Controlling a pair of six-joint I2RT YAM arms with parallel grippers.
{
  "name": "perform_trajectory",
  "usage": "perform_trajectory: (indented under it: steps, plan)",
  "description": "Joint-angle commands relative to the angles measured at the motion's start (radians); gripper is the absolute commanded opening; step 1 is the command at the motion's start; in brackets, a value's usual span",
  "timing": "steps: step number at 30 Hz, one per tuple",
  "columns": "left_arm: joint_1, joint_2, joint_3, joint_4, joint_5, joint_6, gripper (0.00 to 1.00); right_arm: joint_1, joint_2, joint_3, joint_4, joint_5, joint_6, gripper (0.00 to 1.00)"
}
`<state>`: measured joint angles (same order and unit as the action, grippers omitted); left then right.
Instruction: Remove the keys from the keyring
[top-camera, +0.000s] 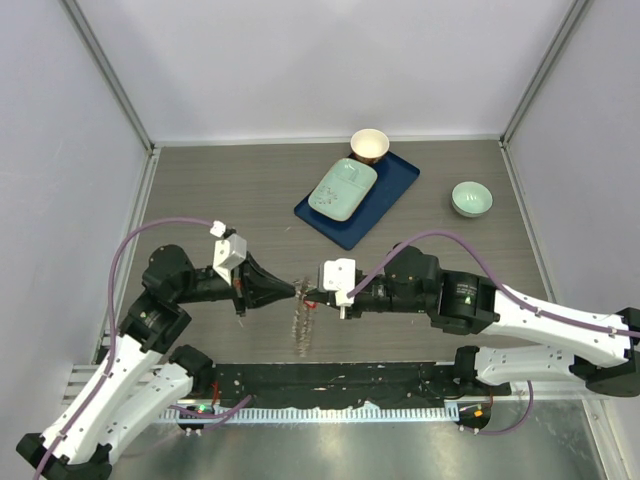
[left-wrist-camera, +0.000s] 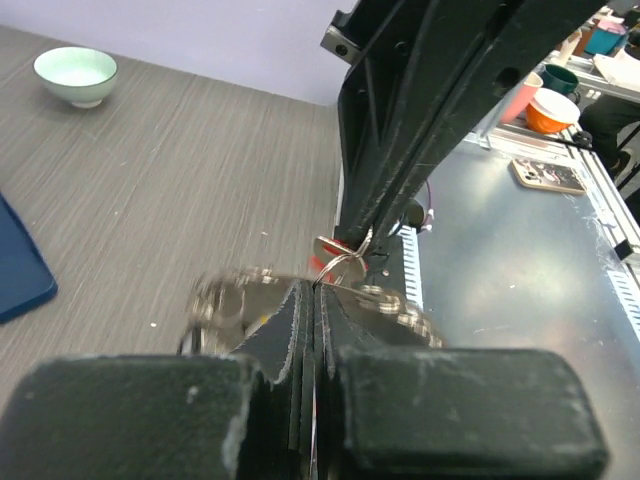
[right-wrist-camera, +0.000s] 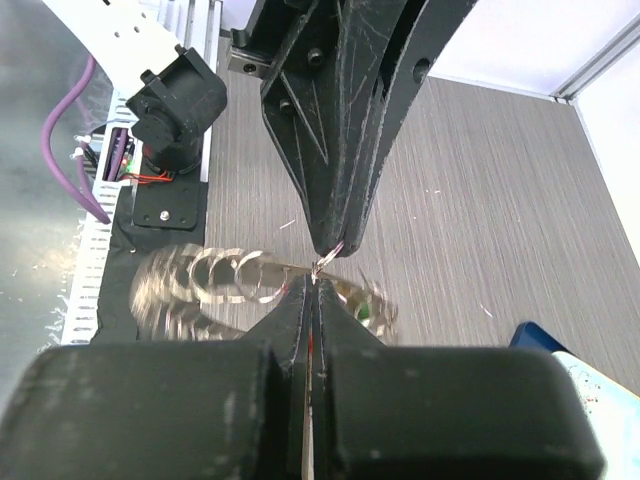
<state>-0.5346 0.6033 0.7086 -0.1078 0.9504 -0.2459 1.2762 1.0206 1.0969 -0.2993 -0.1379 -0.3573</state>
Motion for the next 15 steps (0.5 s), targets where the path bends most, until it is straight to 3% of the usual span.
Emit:
perform_trajectory:
  steps: [1,6,10,14,15]
  plan:
    - [-0.004,-0.020,0.037,-0.027,-0.116,0.037,0.00,0.005,-0.014,0.049,0.095,-0.062,-0.002,0.01]
    - [-0.004,-0.040,0.035,-0.039,-0.108,0.050,0.00,0.005,-0.007,0.049,0.108,-0.048,-0.009,0.01]
    - [-0.004,-0.033,0.022,-0.018,-0.007,0.059,0.00,0.005,0.004,0.052,0.108,-0.057,-0.009,0.01]
    - [-0.004,-0.033,0.020,-0.032,-0.073,0.066,0.00,0.005,-0.002,0.054,0.111,-0.054,0.000,0.01]
    - [-0.004,-0.034,0.022,-0.059,-0.094,0.085,0.08,0.006,-0.010,0.051,0.109,-0.061,-0.003,0.01]
